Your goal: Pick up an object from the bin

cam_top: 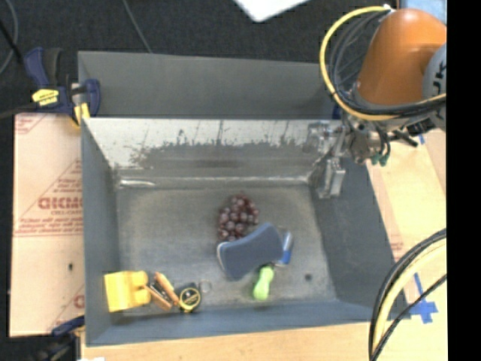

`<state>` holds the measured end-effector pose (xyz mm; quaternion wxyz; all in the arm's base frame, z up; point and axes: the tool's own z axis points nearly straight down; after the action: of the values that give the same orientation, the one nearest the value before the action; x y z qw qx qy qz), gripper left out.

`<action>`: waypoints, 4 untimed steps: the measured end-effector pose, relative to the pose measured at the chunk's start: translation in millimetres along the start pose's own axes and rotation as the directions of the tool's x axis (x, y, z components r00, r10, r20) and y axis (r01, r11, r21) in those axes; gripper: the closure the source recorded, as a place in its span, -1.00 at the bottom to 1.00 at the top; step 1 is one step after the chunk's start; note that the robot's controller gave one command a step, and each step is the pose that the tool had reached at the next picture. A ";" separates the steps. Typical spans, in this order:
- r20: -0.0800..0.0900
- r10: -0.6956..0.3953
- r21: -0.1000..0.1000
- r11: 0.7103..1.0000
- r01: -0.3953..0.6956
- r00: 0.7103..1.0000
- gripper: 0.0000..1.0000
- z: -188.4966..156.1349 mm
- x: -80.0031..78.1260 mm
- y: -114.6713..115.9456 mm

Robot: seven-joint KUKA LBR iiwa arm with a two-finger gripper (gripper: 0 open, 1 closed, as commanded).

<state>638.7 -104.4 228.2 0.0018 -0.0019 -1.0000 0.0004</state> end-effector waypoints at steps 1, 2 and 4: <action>0.008 -0.002 0.001 1.000 0.001 1.000 -1.00 -5.3 -1.3 0.2; 0.014 0.051 0.002 0.999 -0.051 0.999 -1.00 31.5 3.9 29.8; 0.019 -0.022 0.003 1.000 0.022 1.000 -1.00 138.8 14.0 46.9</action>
Offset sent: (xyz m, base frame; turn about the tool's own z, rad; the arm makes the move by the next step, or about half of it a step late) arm -0.0126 0.0665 -0.0755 0.0942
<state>624.4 -57.6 89.5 -0.0076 0.0089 -0.9999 0.0016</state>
